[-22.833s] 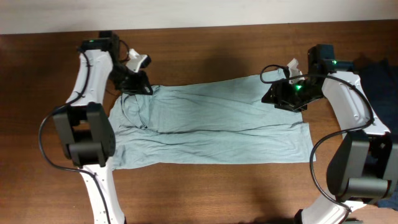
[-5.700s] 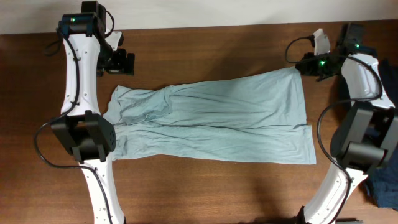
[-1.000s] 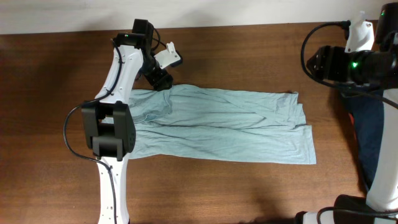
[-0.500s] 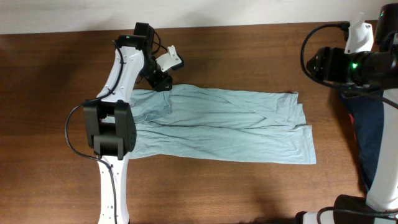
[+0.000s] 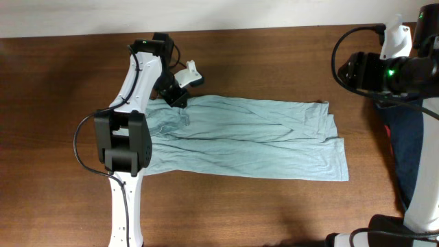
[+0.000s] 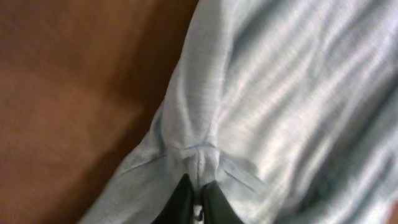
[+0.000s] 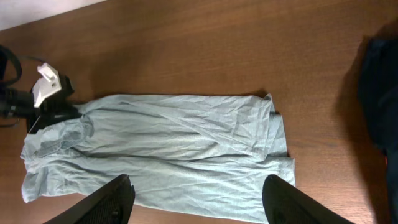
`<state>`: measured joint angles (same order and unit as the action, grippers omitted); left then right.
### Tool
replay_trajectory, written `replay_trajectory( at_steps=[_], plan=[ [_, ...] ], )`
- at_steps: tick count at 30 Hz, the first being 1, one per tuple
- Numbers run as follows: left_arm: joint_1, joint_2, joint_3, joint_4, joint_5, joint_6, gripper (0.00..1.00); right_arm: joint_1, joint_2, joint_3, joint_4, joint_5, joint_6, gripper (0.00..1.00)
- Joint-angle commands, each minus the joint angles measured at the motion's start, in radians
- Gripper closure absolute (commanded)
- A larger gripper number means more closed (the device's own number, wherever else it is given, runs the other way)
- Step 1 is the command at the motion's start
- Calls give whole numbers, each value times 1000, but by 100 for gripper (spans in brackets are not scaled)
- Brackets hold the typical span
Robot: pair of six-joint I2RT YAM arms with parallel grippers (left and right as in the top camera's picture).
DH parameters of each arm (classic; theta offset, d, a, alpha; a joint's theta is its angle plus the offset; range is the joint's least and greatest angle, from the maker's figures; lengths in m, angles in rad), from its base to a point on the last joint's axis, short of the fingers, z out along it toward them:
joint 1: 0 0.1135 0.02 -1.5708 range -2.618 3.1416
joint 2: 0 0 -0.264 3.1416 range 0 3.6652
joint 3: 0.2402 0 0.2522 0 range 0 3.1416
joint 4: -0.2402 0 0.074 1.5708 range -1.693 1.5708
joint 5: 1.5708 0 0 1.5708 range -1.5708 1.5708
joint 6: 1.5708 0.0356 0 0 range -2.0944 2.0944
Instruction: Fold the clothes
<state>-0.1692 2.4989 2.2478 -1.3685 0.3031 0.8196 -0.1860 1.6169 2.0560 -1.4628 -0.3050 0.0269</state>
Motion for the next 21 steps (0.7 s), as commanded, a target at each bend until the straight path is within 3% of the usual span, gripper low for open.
replay_trajectory(
  at_steps=[1, 12, 18, 21],
  plan=[
    [-1, 1, -10, -76, -15, -24, 99, 3, 0, -3, 0, 2, 8, 29],
    [0, -8, -10, -256, -48, -49, 100, 3, 0, -3, 1, 3, 8, 29],
    [0, -8, -10, -142, -60, -105, 92, 3, 29, -5, -6, 46, 35, 24],
    [0, -8, -10, -80, -60, -159, 86, 3, 78, -5, -28, 77, 68, 28]
  ],
)
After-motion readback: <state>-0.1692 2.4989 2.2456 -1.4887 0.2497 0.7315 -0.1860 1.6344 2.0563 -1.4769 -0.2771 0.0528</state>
